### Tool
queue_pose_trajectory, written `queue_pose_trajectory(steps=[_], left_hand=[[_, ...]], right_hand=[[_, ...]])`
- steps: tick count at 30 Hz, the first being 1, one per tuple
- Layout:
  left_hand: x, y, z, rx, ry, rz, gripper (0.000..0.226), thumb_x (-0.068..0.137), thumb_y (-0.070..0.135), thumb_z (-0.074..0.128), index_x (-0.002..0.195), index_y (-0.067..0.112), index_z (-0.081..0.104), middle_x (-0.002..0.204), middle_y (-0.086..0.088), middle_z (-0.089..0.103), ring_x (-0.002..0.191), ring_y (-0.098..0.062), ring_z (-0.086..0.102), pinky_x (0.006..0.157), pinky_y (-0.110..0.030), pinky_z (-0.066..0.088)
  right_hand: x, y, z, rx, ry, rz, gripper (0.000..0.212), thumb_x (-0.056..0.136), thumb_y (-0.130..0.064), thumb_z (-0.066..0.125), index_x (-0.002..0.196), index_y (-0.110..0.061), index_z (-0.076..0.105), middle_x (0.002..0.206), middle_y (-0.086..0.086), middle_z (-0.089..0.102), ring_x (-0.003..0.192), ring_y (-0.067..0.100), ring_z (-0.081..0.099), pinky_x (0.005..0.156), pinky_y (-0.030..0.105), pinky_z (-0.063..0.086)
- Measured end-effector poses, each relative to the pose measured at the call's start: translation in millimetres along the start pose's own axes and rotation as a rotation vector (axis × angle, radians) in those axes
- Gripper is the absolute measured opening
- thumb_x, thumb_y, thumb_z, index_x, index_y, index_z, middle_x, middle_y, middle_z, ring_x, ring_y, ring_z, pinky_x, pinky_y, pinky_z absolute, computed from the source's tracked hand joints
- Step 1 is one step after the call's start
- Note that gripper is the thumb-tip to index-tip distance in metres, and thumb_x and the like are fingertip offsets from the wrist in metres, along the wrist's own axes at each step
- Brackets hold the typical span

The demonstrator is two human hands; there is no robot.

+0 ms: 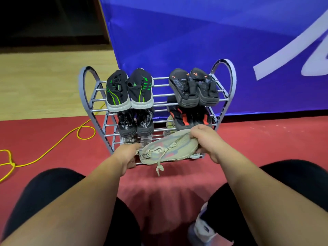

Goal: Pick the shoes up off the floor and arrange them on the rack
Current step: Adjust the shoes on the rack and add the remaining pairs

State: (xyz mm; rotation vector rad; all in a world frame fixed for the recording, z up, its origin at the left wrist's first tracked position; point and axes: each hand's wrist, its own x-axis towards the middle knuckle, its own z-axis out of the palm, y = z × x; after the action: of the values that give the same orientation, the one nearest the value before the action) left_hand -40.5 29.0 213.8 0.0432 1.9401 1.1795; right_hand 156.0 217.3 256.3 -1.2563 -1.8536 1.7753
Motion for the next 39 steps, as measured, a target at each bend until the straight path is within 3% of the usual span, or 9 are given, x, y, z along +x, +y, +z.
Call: queue_pose_trajectory(steps=[4, 6, 11, 14, 23, 27, 32, 36, 39], left_hand=[[0.4, 0.4, -1.6, -0.072, -0.055, 0.004, 0.029, 0.093, 0.045, 0.066, 0.112, 0.023, 0.069, 0.111, 0.001, 0.072, 0.108, -0.024, 0.067, 0.104, -0.045, 0.05], [3.1, -0.6, -3.3, -0.102, -0.096, -0.005, 0.031, 0.094, 0.046, 0.066, 0.114, 0.023, 0.071, 0.105, 0.002, 0.078, 0.103, -0.023, 0.071, 0.103, -0.045, 0.051], [4.7, -0.1, -4.0, -0.188, -0.201, -0.048, 0.03, 0.096, 0.045, 0.064, 0.113, 0.021, 0.071, 0.1, 0.0, 0.079, 0.088, -0.019, 0.074, 0.073, -0.034, 0.056], [6.1, -3.8, -3.5, -0.094, -0.272, -0.125, 0.034, 0.096, 0.047, 0.064, 0.117, 0.021, 0.069, 0.098, -0.001, 0.079, 0.086, -0.018, 0.075, 0.075, -0.035, 0.057], [26.9, -38.9, 3.8, 0.224, -0.763, -0.396, 0.044, 0.085, 0.06, 0.066, 0.103, 0.02, 0.073, 0.086, -0.002, 0.072, 0.069, -0.013, 0.065, 0.064, -0.028, 0.057], [49.5, -49.1, 6.4, 0.198, -0.718, -0.404, 0.043, 0.085, 0.055, 0.065, 0.108, 0.019, 0.07, 0.092, -0.002, 0.073, 0.077, -0.014, 0.068, 0.066, -0.027, 0.055], [81.4, -53.3, 7.3, 0.027, -0.532, -0.366, 0.042, 0.094, 0.052, 0.062, 0.118, 0.018, 0.068, 0.109, -0.005, 0.076, 0.093, -0.017, 0.07, 0.073, -0.03, 0.055], [114.4, -47.9, 11.8, -0.147, -0.297, -0.302, 0.049, 0.095, 0.053, 0.064, 0.124, 0.014, 0.069, 0.111, -0.006, 0.078, 0.09, -0.019, 0.072, 0.07, -0.03, 0.055], [131.4, -43.3, 17.4, -0.229, -0.234, -0.281, 0.054, 0.092, 0.056, 0.066, 0.129, 0.017, 0.062, 0.107, -0.004, 0.079, 0.087, -0.016, 0.074, 0.063, -0.028, 0.057]], right_hand=[[0.2, -1.2, 0.9, 0.14, -0.013, -0.006, 0.015, 0.088, -0.011, 0.054, 0.092, -0.02, 0.064, 0.08, 0.004, 0.066, 0.063, 0.014, 0.064, 0.052, 0.027, 0.052], [2.6, 0.4, 4.2, 0.218, -0.005, 0.015, 0.018, 0.088, -0.015, 0.054, 0.1, -0.018, 0.067, 0.087, 0.006, 0.07, 0.071, 0.018, 0.067, 0.056, 0.029, 0.054], [12.6, 7.3, 15.9, 0.404, 0.064, 0.106, 0.02, 0.09, -0.024, 0.06, 0.102, -0.016, 0.073, 0.095, 0.007, 0.077, 0.078, 0.021, 0.073, 0.063, 0.032, 0.056], [22.2, 18.3, 23.4, 0.508, 0.114, 0.2, 0.023, 0.095, -0.03, 0.064, 0.11, -0.016, 0.073, 0.099, 0.002, 0.08, 0.085, 0.02, 0.076, 0.06, 0.031, 0.058], [67.3, 89.4, 64.5, 0.324, 0.127, 0.533, 0.037, 0.077, -0.021, 0.066, 0.11, -0.005, 0.068, 0.103, 0.018, 0.077, 0.091, 0.036, 0.076, 0.085, 0.064, 0.058], [98.0, 132.7, 83.3, 0.301, 0.098, 0.626, 0.051, 0.06, -0.022, 0.067, 0.105, 0.0, 0.066, 0.091, 0.017, 0.067, 0.078, 0.031, 0.066, 0.081, 0.049, 0.057], [92.0, 102.8, 118.2, 0.338, -0.061, 0.586, 0.027, 0.092, -0.023, 0.065, 0.114, -0.01, 0.071, 0.089, 0.008, 0.076, 0.07, 0.022, 0.069, 0.061, 0.032, 0.059], [94.8, 97.6, 140.7, 0.342, -0.248, 0.59, 0.033, 0.096, -0.038, 0.065, 0.121, -0.02, 0.072, 0.114, 0.002, 0.077, 0.096, 0.02, 0.069, 0.086, 0.034, 0.055], [101.6, 105.2, 154.7, 0.342, -0.274, 0.592, 0.035, 0.095, -0.036, 0.069, 0.126, -0.021, 0.065, 0.122, 0.005, 0.074, 0.101, 0.025, 0.069, 0.081, 0.036, 0.057]])
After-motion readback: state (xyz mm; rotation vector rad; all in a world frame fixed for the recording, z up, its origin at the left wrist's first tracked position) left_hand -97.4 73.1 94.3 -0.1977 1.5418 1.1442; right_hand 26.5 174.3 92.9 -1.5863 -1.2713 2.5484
